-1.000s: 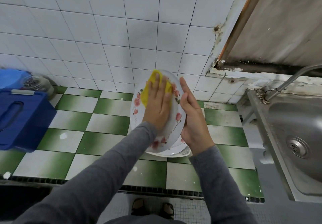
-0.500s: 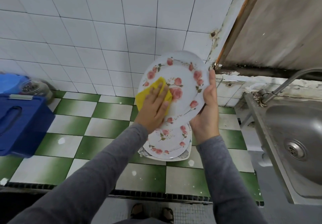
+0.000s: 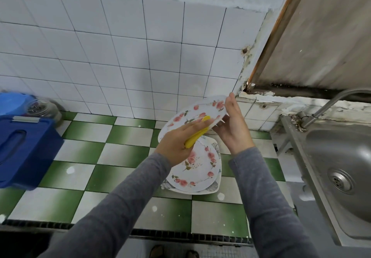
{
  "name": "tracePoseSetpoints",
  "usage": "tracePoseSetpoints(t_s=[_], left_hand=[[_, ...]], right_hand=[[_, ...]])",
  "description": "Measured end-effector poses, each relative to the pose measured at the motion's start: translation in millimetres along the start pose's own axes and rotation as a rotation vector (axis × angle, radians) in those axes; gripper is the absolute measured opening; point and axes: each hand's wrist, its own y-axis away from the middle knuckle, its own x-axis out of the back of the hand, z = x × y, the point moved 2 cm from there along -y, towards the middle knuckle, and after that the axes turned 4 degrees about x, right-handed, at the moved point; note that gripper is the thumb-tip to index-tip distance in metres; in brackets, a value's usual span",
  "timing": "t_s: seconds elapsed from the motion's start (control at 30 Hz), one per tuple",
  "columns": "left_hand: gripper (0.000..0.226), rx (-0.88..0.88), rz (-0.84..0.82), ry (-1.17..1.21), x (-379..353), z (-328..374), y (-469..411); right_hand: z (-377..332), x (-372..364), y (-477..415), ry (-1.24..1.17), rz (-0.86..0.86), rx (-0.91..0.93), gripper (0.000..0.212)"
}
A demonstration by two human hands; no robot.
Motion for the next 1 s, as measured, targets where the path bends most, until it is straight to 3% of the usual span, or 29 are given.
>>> tracePoseSetpoints(t_s=[0.07, 0.17, 0.3, 0.37, 0.57, 0.7, 0.83, 0.9, 1.0], left_hand=[[0.069, 0.089, 0.089, 0.111, 7, 1, -3], [0.061, 0.388, 0.220, 0.415, 24, -4, -5], [0.066, 0.674, 0.320, 1.002, 41, -20, -2], [0.069, 0.723, 0.316, 1.128, 45, -28, -2], [0.069, 0.739, 0.347, 1.108, 48, -39, -2], [0.062, 0.850, 0.596, 0.990, 50, -58, 3], [0.055, 0.842, 0.809, 0.705, 46, -54, 0], [0.056, 0.728, 0.769, 0.662, 41, -38, -10], [0.058, 0.564, 0.567, 0.609, 24, -9, -28]], right_hand=[[6, 9, 3, 0.189, -0.011, 0.001, 0.050], [19, 29, 12, 0.468, -0.027, 0.085, 0.050], [27, 55, 20, 0.455, -0.010, 0.095, 0.046], [29, 63, 20, 0.381, 0.002, 0.099, 0.042], [28, 62, 19, 0.002, 0.096, 0.081, 0.036], [16, 55, 30, -0.100, 0.082, 0.070, 0.032], [5, 35, 42, 0.019, -0.032, 0.060, 0.036], [7, 18, 47, 0.118, -0.081, 0.064, 0.037], [18, -10, 53, 0.293, -0.128, 0.133, 0.040]])
